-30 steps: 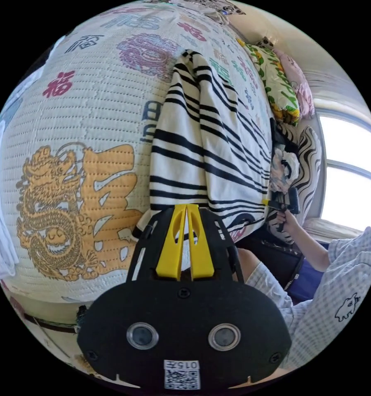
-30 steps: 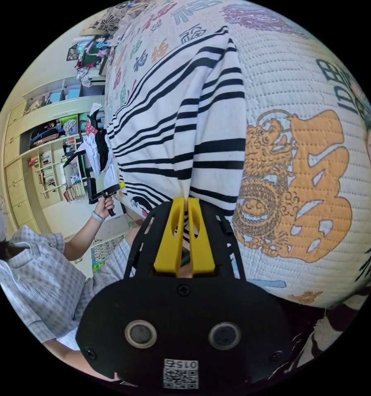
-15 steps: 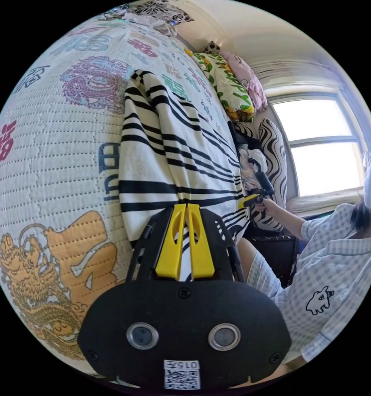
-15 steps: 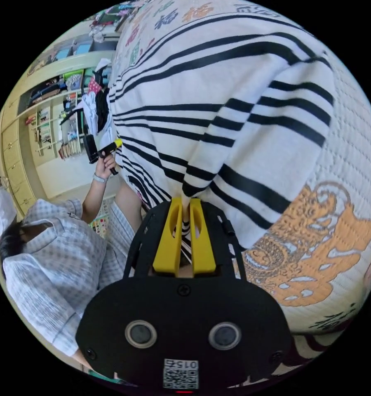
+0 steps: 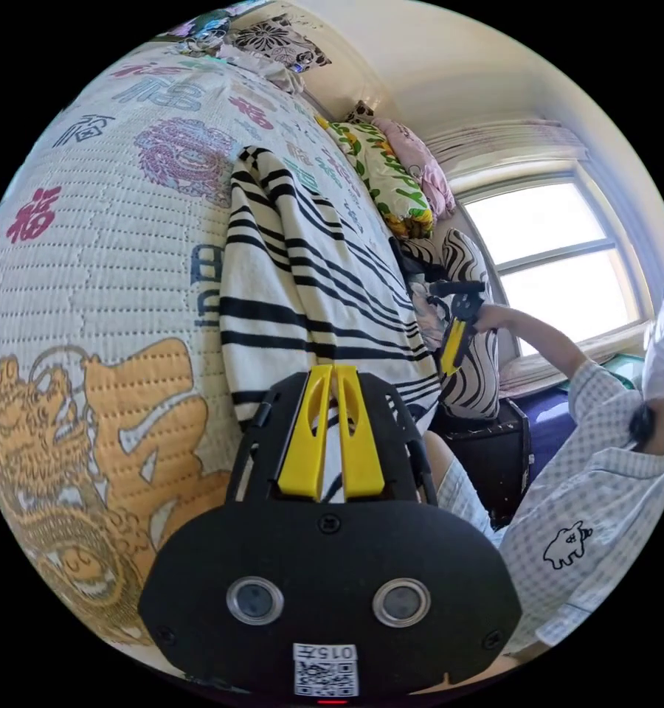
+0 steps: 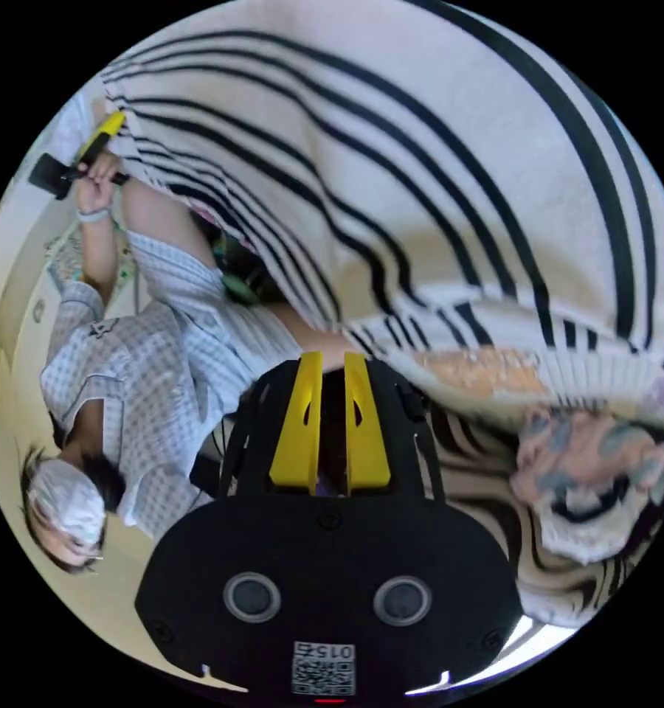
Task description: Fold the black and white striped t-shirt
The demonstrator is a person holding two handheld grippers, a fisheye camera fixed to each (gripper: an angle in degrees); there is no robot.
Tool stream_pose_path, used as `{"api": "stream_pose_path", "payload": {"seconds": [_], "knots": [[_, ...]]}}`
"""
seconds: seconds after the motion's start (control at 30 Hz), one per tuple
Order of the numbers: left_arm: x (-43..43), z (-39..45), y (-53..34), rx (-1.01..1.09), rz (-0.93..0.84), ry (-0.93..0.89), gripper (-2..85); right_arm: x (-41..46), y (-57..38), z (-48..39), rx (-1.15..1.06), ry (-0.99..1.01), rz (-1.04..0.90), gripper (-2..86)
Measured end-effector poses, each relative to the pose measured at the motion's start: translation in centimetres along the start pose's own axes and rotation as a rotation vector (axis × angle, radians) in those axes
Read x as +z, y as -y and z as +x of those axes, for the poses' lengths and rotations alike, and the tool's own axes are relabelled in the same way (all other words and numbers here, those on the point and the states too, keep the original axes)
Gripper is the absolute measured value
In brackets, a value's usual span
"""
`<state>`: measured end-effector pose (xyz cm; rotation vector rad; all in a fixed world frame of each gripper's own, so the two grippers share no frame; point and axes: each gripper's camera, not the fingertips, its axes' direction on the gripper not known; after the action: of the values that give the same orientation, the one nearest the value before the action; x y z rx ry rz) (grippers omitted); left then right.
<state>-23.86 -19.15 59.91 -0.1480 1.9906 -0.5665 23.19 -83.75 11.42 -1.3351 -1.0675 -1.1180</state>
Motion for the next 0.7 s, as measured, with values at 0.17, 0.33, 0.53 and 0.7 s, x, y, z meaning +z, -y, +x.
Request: {"api": "stream_pose_path", "payload": {"seconds": [0.17,0.33,0.53,0.7], "knots": [[-2.6,1.8,-3.9,-0.006,0.042,0.0,-0.8,-4.6,-0.1,-11.4,0.126,-0.347,-0.066,5.9],[-6.4,2.9,-8.5,-0.044,0.199,-0.038,-0.7,-7.9,-1.4,-25.2,0.224,-0.629,0.109,5.9],[-9.5,2.6,-13.7,-0.098,0.359,-0.021,2.0,-7.2,2.6,-33.3,0.216,-0.805,0.226,4.8],[-9.7,0.8,-16.4,-0.2,0.401,0.138,8.0,-5.0,10.4,-33.7,0.027,-0.773,0.386,4.7]]}}
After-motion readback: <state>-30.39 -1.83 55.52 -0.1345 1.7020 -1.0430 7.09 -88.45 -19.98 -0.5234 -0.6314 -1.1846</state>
